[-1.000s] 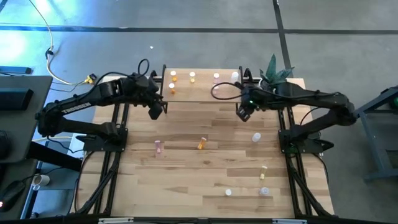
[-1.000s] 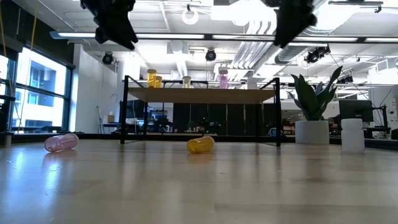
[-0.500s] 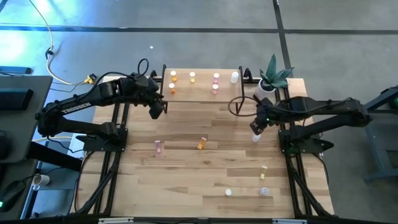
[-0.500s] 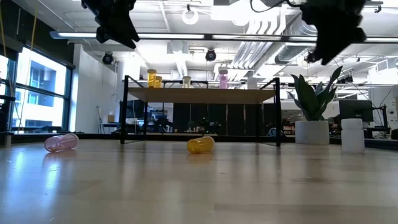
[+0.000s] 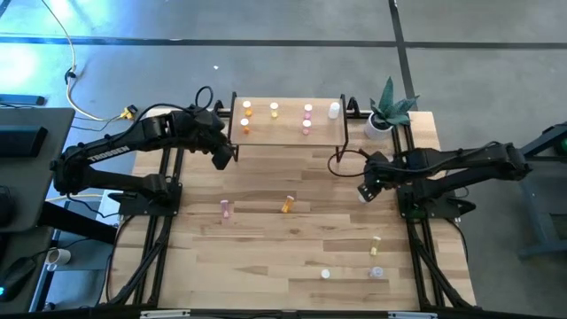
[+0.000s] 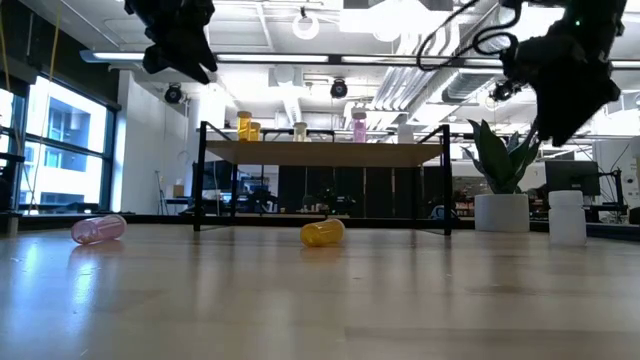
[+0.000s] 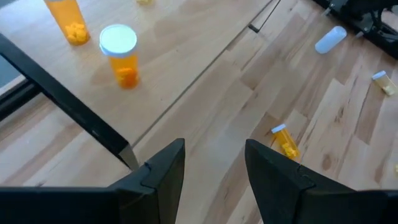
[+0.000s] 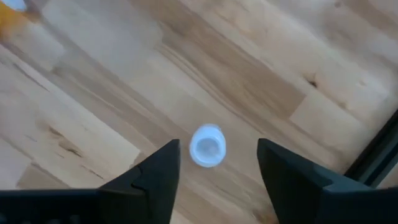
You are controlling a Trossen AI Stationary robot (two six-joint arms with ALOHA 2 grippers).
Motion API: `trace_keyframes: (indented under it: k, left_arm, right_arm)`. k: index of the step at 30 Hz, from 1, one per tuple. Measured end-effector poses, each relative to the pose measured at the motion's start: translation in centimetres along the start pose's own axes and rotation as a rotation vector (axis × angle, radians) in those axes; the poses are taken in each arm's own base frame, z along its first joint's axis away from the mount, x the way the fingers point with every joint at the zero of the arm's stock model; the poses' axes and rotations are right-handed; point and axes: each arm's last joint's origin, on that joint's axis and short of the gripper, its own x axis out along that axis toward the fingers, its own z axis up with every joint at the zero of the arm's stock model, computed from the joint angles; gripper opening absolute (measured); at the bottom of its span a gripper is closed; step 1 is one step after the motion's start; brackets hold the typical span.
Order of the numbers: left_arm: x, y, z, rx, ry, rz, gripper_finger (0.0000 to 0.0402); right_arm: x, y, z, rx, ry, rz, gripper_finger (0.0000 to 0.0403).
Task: Pick and place medicine bottles onto shelf by color
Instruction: Put the top white pill bottle on the shelf aligned with other white pill bottle
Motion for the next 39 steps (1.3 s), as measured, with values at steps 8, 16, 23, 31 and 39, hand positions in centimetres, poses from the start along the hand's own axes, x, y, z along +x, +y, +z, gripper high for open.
trace_keyframes:
  k: [8, 16, 23, 31, 39]
  left_arm:
    - [0.0, 0.0, -0.1, -0.003, 0.005, 0.006, 0.0174]
    - [0.0, 0.0, 0.0, -0.002, 0.003, 0.011, 0.0177]
    - [0.0, 0.1, 0.0, 0.000, 0.001, 0.016, 0.0177]
    - [0.0, 0.1, 0.0, 0.000, 0.000, 0.016, 0.0178]
    - [0.0, 0.1, 0.0, 0.000, -0.003, 0.024, 0.0179]
  right_arm:
    - [2.3, -0.5, -1.1, 0.062, 0.056, -0.025, 0.0247]
    - [4.2, -0.4, -1.5, 0.076, 0.039, 0.027, 0.0248]
    - [5.8, -0.6, -2.1, 0.078, 0.033, 0.036, 0.0248]
    - [7.1, -1.0, -2.7, 0.072, 0.036, 0.032, 0.0248]
    - [7.3, -1.1, -2.8, 0.072, 0.032, 0.025, 0.0235]
